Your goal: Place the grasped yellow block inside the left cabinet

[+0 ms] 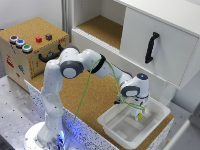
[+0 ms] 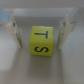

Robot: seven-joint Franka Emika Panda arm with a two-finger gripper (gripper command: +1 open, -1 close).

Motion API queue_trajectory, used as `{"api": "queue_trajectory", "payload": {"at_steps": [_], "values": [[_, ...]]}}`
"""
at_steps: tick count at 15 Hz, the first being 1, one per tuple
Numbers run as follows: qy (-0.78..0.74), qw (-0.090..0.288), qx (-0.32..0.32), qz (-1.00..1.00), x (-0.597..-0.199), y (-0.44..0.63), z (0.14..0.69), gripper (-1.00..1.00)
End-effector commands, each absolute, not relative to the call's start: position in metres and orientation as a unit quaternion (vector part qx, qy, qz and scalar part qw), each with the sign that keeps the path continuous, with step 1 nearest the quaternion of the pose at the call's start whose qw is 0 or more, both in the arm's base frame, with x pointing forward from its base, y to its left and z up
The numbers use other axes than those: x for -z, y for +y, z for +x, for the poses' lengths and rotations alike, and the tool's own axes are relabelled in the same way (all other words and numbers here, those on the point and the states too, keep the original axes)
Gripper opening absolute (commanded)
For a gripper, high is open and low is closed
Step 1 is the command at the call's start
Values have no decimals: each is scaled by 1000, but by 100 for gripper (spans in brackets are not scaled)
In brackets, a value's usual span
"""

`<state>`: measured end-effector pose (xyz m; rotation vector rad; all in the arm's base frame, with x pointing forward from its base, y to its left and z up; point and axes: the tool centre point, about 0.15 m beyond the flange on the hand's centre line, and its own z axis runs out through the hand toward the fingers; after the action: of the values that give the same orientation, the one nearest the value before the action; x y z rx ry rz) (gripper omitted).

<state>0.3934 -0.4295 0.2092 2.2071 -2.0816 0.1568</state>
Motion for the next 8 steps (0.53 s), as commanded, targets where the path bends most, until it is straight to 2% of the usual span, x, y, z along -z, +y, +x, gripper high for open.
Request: {"api": "queue_trajectory", "payload": {"at_steps": [1, 3, 6, 8], "values": [[-688, 23, -15, 725, -212, -440, 382, -100], [-690, 4, -33, 723, -223, -438, 388, -100], [-670, -9, -96, 736, -266, -433, 412, -100], [-667, -39, -134, 732, -292, -427, 422, -100]]}}
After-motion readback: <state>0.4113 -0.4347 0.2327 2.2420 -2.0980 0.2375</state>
